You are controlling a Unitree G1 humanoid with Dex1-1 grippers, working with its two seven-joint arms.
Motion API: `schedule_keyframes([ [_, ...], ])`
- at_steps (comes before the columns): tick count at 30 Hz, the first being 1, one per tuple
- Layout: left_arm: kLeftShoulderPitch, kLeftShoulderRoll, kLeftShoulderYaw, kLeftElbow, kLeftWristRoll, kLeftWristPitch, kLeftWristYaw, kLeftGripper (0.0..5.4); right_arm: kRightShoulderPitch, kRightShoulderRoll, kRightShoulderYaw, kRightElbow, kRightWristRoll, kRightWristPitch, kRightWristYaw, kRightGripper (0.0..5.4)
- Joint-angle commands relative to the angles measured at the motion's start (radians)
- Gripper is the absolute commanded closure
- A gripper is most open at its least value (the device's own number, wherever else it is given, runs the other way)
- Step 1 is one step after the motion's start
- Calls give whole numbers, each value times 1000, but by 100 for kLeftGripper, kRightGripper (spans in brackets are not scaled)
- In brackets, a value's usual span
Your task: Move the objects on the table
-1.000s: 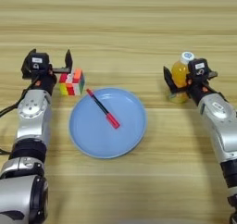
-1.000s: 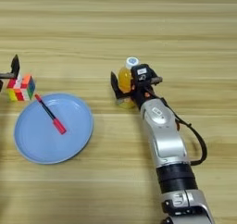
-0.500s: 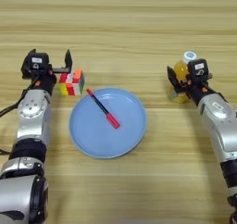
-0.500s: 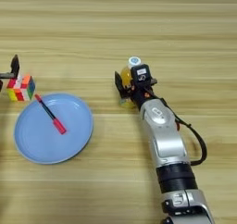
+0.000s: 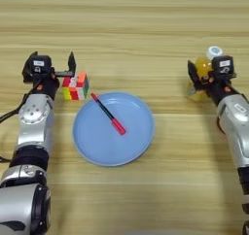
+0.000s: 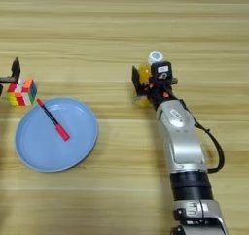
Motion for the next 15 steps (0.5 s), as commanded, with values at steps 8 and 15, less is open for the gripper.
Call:
schedule_keyframes([
  [8,-4,8,-2,8,6,16,1,0,-40,-89,-111,15,13,-27,-41,189],
  [15,-7,11,-1,15,5,14,0,0,-23,-130,-154,76,5,-49,-51,189],
])
